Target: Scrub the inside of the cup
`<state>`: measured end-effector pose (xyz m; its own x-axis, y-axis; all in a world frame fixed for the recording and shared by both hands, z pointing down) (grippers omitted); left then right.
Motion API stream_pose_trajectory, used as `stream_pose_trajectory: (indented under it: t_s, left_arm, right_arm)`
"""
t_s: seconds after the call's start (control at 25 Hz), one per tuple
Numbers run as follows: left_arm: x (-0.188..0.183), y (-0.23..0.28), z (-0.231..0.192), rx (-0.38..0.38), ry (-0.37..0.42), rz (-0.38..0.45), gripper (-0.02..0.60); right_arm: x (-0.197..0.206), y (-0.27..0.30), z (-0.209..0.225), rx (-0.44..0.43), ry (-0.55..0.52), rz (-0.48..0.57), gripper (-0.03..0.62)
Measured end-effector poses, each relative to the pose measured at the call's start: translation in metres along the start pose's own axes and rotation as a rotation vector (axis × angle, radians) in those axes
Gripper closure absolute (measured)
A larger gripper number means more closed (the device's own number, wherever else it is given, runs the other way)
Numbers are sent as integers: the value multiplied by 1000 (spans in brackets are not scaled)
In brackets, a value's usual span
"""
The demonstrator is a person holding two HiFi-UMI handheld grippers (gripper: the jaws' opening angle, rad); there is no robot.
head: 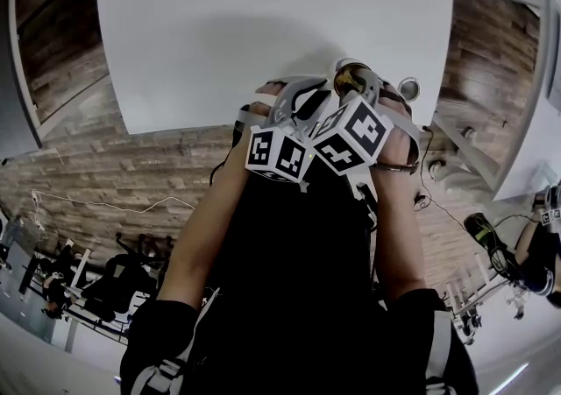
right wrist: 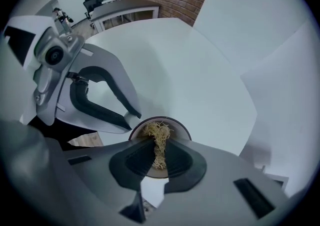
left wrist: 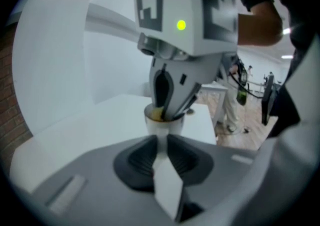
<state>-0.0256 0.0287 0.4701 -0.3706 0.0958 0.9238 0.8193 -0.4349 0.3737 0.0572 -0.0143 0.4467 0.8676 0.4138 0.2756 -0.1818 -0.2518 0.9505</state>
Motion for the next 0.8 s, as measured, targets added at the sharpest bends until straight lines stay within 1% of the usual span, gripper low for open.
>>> stream_pose_trajectory:
  t_s: [0.08, 0.32, 0.52, 0.64, 0.72, 0.8]
  left_arm:
    - [-1, 0, 4, -11, -22, -1, 517]
    - [-1, -4, 17, -62, -104, 1, 520]
    - [-1, -4, 25, -81, -135, 0, 520]
    - [-1, -5, 25, -87, -138, -7, 520]
    - [0, -5, 23, -81, -112, -16, 522]
    - [0, -6, 19, -64, -67, -29, 522]
  right_arm:
    - [0, 1, 1, -6, 35, -8, 556]
    - [-2, 0, 0, -1, 93, 1, 556]
    - [-3, 1, 0, 1, 135, 6, 556]
    - [-3, -3, -3, -31, 114, 23, 556]
    - [-1, -8, -5, -65, 69, 39, 556]
    - [3, -11, -8, -97, 1, 50, 556]
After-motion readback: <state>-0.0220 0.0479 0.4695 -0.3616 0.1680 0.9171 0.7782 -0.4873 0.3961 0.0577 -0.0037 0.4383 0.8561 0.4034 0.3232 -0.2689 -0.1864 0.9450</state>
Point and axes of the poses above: the fingertips, and each gripper's own axes: y forward along the fingers, z to its right, x out of its underside, the point moved 9 cm from there along -y, backward along the fingers, and after that the axes turned 13 degrees about z, right-handed, at the moved point
